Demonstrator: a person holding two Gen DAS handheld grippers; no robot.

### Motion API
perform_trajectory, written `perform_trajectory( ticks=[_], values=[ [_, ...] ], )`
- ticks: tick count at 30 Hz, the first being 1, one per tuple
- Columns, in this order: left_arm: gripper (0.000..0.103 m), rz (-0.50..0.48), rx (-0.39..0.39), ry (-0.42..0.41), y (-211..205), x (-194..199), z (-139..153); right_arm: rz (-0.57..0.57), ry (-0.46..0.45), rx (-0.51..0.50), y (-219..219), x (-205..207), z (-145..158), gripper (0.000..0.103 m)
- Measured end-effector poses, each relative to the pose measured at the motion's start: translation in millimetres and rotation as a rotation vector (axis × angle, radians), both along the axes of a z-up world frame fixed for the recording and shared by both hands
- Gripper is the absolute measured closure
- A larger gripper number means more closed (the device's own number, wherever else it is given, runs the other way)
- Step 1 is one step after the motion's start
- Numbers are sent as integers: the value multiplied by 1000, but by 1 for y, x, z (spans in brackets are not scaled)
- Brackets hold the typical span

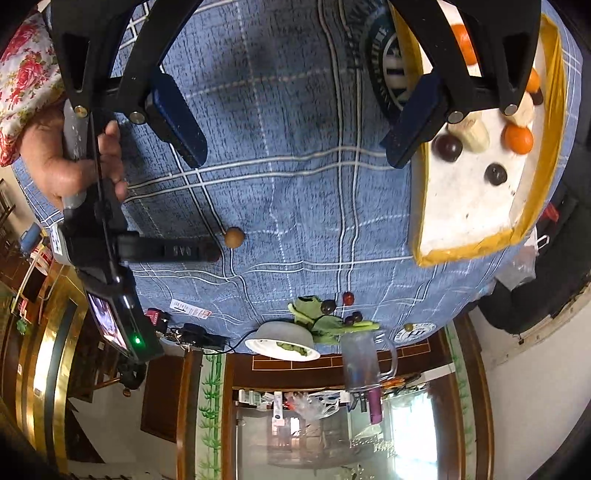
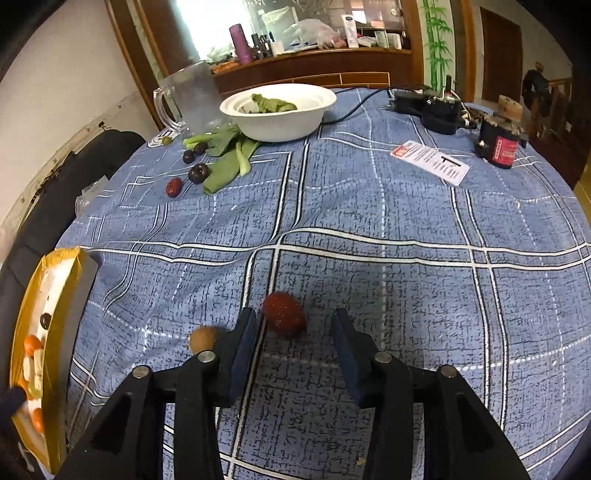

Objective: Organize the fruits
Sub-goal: 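Grasp the red date with the right tool while the left tool approaches the tan fruit, then grasp the tan fruit with the left tool, carry both fruits to the tray, open both tools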

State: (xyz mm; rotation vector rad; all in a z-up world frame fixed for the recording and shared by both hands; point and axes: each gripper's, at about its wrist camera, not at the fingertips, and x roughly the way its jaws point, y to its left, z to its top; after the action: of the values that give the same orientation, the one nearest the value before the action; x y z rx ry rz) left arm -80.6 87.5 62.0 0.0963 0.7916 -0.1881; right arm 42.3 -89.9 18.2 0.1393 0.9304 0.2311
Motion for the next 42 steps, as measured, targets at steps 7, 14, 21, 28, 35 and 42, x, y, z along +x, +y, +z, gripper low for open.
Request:
perform_trajectory(
  ticks=[7,14,21,28,35,42],
  values=[
    [43,-80,-27,68,-34,49,-16,-36,-10,81,-18,-8,8,81],
    [50,-145,-84,113,-66,94,-40,-109,-9,174,-51,-10,13,81],
    [81,-152,-1,111,-87,117,-53,-124,3,228,-61,-5,14,80],
    [83,-91,-30,106,-69,108,-44,-94,-8,330,-65,-8,18,80],
    [83,-2,-171,68,3,54,-5,0,33,534,-54,-11,15,80],
    [83,207,-202,6,108,-1,20,141,30,498,7,-31,26,80]
  ],
)
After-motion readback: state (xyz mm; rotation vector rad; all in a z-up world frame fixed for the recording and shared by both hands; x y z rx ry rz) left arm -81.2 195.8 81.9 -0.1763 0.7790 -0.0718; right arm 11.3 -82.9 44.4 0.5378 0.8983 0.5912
